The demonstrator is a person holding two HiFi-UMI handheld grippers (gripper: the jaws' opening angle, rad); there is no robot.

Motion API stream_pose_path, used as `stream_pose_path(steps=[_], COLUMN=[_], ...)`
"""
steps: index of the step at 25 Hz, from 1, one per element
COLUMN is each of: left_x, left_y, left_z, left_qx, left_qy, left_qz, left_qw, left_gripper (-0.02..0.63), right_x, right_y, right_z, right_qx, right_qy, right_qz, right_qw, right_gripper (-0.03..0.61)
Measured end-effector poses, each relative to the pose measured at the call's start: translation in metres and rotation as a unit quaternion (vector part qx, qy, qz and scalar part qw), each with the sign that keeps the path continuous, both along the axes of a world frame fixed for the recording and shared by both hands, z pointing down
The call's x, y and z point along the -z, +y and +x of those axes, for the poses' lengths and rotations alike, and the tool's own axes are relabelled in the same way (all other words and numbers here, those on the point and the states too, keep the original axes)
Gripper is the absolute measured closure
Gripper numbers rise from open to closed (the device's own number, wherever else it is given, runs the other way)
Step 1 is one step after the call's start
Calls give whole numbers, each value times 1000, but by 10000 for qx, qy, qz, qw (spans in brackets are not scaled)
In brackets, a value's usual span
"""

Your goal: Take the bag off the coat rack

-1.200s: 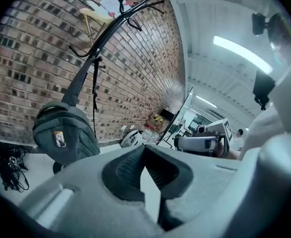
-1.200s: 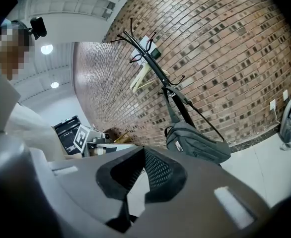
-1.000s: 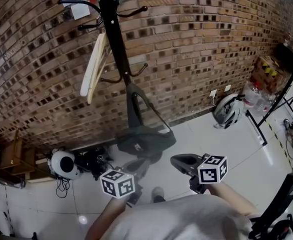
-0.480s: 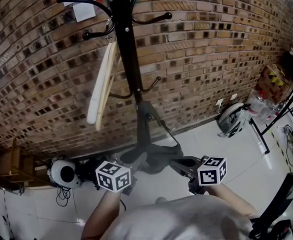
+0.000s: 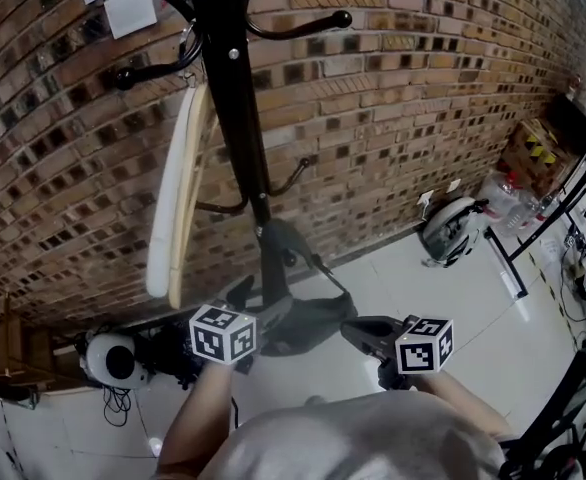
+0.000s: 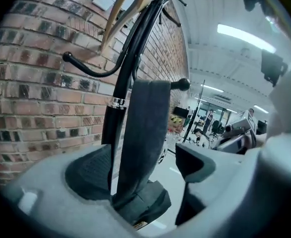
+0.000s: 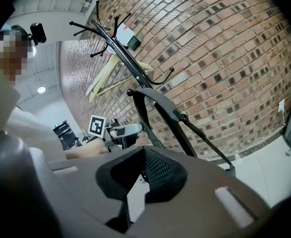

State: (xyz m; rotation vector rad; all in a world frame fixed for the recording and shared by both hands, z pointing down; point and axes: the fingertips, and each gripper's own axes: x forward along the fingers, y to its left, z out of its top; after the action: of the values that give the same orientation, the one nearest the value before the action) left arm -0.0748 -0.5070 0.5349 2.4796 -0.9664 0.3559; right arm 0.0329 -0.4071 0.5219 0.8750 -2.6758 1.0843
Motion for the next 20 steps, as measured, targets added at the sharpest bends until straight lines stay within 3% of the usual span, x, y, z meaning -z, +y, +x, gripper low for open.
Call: stream_pose_path(steps=[5,6,10,12,16,20], left_x=[-28,-32,-33,-32,-32,-31], left_y=[-10,-10,-14,-15,-15,-16], left_z=[11,12,8,8,9,7], left_qx=[-405,-461,-361,-325,-336,-265], left_qy=[60,115,394,428,396,351], left_qz=[-428,-526,-543,-483,-420,-405], left_qw=[9982,9975,9971,9974,9978,9982], left_gripper=[210,231,442,502,551,560], right_x=[-10,-11,-14,-16,-19,-19], right_y=[-9,-9,-14,-15,-14,-14], right_z=[-5,-7,-9,-8,-4,0], right_qx=[81,140,201,183,124,66], right_qy=[79,104,124,114,97,81], right_qz=[-101,-96,-115,-146,-178,-169], right_qw=[9999,9998,9997,9997,9997,9998], right_gripper=[580,580,580,580,580,580])
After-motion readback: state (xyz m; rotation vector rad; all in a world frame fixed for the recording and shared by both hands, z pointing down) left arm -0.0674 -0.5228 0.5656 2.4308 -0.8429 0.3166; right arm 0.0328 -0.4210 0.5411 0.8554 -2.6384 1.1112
